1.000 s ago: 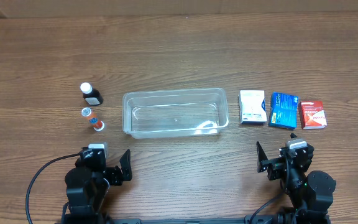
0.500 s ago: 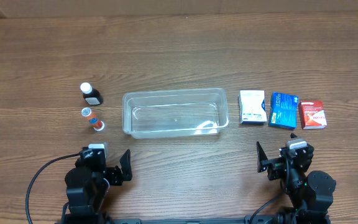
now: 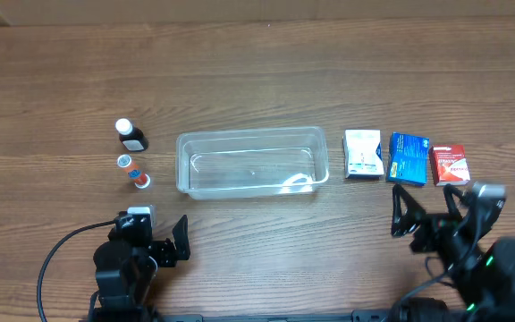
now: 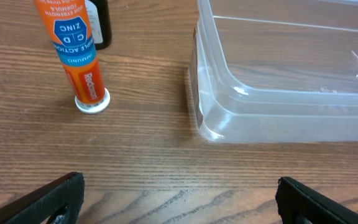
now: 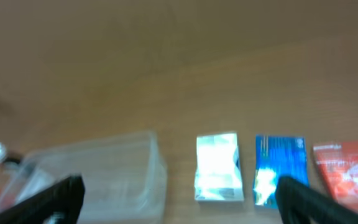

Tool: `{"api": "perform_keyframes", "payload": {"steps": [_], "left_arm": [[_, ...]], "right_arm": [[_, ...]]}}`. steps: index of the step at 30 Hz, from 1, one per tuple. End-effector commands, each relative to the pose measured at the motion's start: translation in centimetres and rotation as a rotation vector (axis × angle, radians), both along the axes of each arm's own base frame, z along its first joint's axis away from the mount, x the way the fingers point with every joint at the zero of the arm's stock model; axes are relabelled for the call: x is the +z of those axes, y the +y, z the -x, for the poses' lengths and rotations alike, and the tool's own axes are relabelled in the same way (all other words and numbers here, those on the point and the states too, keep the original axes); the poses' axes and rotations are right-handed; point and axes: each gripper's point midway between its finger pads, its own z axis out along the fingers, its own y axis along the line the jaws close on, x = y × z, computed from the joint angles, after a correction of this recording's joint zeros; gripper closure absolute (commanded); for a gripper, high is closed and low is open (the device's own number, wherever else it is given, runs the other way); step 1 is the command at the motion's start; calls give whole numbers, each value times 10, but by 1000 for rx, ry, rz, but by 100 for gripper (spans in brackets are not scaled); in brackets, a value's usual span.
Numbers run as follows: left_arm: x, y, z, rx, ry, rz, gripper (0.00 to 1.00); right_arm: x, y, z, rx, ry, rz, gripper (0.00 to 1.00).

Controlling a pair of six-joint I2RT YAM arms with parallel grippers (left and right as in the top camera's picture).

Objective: Pack container
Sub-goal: 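Reach the right gripper to the white box and grasp it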

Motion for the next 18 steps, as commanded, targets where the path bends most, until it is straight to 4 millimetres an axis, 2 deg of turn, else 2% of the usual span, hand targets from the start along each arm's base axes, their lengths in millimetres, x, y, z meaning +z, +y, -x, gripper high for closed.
{"api": "perform_keyframes", "payload": {"steps": [1,3,4,6,8,9,12,13,18], "left_arm": [[1,0,-1,-10,-13,-20,0],[1,0,-1,-10,-13,-20,0],[1,0,-1,-10,-13,-20,0],[1,0,-1,-10,-13,-20,0],[1,0,-1,-10,-13,-20,0],[1,0,-1,-10,-13,-20,0],[1,0,-1,-10,-13,-20,0],[1,0,-1,-10,-13,-20,0],[1,0,-1,-10,-13,-20,0]], "right_arm": [[42,-1,-21,1,214,-34,0],[58,9,-40,61,352,-85,0],[59,15,-50,95,399,-114,0],[42,17,-73,115,496,-145,0],[7,13,-98,101,624,-159,0],[-19,7,-111,74,709,-151,0],[-79,-11,-128,-54,906,-53,0],[-99,-7,-134,-52,960,-8,0],[-160,27,-158,-15,1067,59,0]]}}
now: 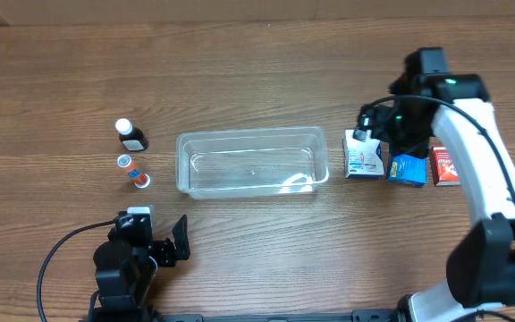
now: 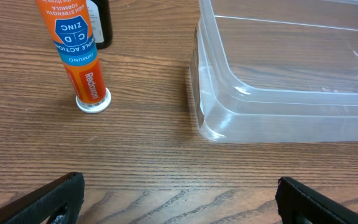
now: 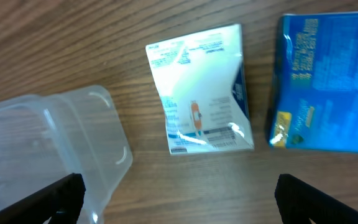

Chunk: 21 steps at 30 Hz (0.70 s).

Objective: Pack container
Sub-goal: 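Reach the right gripper to the white box and grasp it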

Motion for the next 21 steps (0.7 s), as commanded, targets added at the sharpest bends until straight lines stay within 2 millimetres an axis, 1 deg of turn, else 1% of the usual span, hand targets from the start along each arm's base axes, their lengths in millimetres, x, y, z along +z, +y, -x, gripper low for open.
{"api": "perform_keyframes", "payload": {"steps": [1,2,5,9,11,14,18,21], "left_arm": [[1,-1,0,-13,-12,-18,0],[1,-1,0,-13,-12,-18,0],[1,-1,0,-13,-12,-18,0],[1,-1,0,-13,-12,-18,0],[1,-1,0,-13,-12,-18,0],[1,-1,0,-13,-12,-18,0],[1,-1,0,-13,-12,-18,0],[1,-1,0,-13,-12,-18,0]], "right_arm": [[-25,2,-15,-46,26,83,0],[-36,2,-20,-48,32,86,0],[-55,2,-25,-39,57,91,0],[-93,1,-23,-37,144,105,0],[-104,0,-21,-37,173,112,0],[-109,0,-21,-36,182,113,0],[-109,0,-22,-44,176,112,0],[-105,-1,-18,-43,188,114,0]]}}
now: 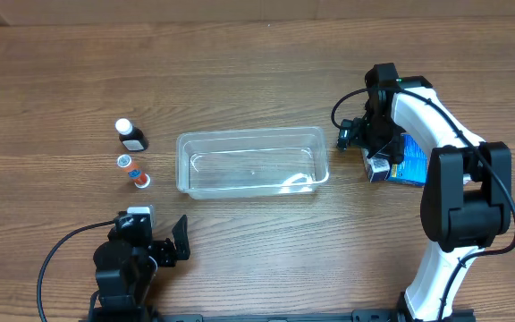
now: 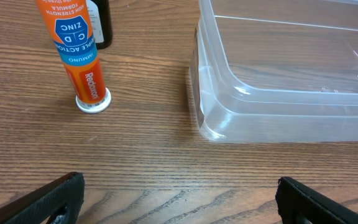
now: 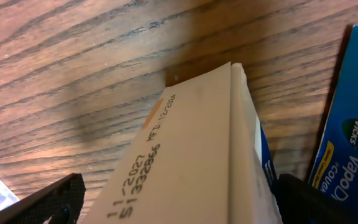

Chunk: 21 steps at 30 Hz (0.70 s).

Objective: Pack container
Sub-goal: 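Reach the right gripper to the white box and grasp it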

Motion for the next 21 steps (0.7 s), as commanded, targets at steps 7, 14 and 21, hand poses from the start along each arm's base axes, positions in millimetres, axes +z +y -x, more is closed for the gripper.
{"api": "perform_keyframes", "payload": {"steps": [7,14,21], "left_arm": [[1,-1,0,-13,-12,-18,0],[1,-1,0,-13,-12,-18,0],[1,-1,0,-13,-12,-18,0]], "right_arm": [[95,2,1,-10,-202,-26,0],[113,1,4,-27,-245,-29,0],[77,-14,-3,-50,-171,43,0]]}}
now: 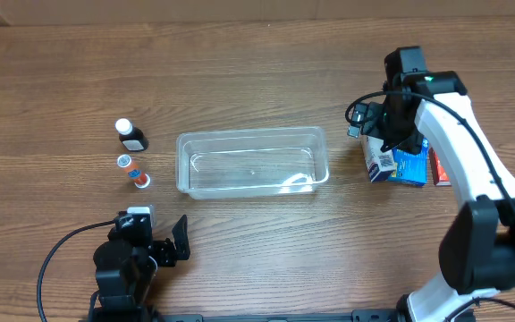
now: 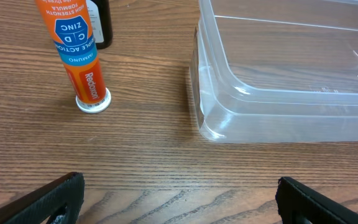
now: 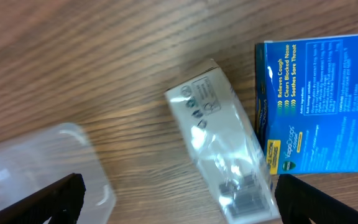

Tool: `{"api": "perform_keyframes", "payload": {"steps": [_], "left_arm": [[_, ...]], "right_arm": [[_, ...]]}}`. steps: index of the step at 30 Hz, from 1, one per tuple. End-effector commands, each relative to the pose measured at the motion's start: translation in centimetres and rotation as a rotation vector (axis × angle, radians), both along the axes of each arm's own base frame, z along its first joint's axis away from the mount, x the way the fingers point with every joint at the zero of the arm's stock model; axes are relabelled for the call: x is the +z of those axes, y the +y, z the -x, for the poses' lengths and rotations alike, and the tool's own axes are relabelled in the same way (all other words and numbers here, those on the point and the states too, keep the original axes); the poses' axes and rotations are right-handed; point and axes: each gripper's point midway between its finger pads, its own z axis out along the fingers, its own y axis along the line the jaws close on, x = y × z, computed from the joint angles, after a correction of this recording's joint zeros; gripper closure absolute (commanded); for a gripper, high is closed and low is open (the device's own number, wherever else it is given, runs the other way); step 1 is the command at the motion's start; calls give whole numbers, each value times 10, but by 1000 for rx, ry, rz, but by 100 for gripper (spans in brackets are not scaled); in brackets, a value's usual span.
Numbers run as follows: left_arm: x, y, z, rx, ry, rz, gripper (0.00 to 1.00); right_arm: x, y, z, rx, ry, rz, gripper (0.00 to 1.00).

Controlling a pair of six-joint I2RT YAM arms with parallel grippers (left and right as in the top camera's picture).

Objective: Pack container
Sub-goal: 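Reach the right gripper to the white box and grasp it, then carry the white box left and lower it into the container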

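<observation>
The clear plastic container [image 1: 253, 163] lies empty mid-table and shows at the lower left of the right wrist view [image 3: 36, 177]. A white box [image 1: 378, 161] lies on its narrow side, turned askew, against the blue box [image 1: 409, 166]; both fill the right wrist view, the white box [image 3: 222, 155] left of the blue box [image 3: 319, 102]. My right gripper [image 1: 388, 123] hovers open just above them, nothing between its fingers [image 3: 176, 200]. My left gripper [image 2: 179, 199] rests open at the near left, facing an orange tube [image 2: 73, 50] and a dark bottle [image 2: 99, 25].
A red box [image 1: 443, 167] lies right of the blue one, partly under my right arm. The orange tube [image 1: 132, 170] and the dark bottle [image 1: 130, 134] stand left of the container. Bare wooden table [image 1: 240, 72] lies behind the container.
My right gripper was pressed close against the white box's edge; now it is higher and slightly farther right, still open. The white box stays on its side by the blue box. Left arm unmoved.
My right arm was first at the table's near right edge, the white box lying flat apart from the blue box. Then the open gripper hung above both boxes. Then it was low against the white box, now on its side beside the blue box. Now it is raised.
</observation>
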Motion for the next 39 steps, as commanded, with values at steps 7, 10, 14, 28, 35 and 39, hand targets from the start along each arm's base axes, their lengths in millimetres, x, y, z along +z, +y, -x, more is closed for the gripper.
{"api": "perform_keyframes", "payload": {"steps": [7,10,14,28,35,39], "left_arm": [[1,-1,0,-13,-12,-18,0],[1,-1,0,-13,-12,-18,0],[1,-1,0,-13,-12,-18,0],[1,-1,0,-13,-12,-18,0],[1,-1,0,-13,-12,-18,0],[1,-1,0,-13,-12,-18,0]], "right_arm": [[-24,3,-1,-33,68,-26,0],[-20,33,2,27,78,-198,0],[-17,42,5,69,85,-248,0],[-13,52,-2,245,17,-285,0],[-8,61,-11,352,-51,-320,0],[12,70,-18,429,-131,-357,0]]}}
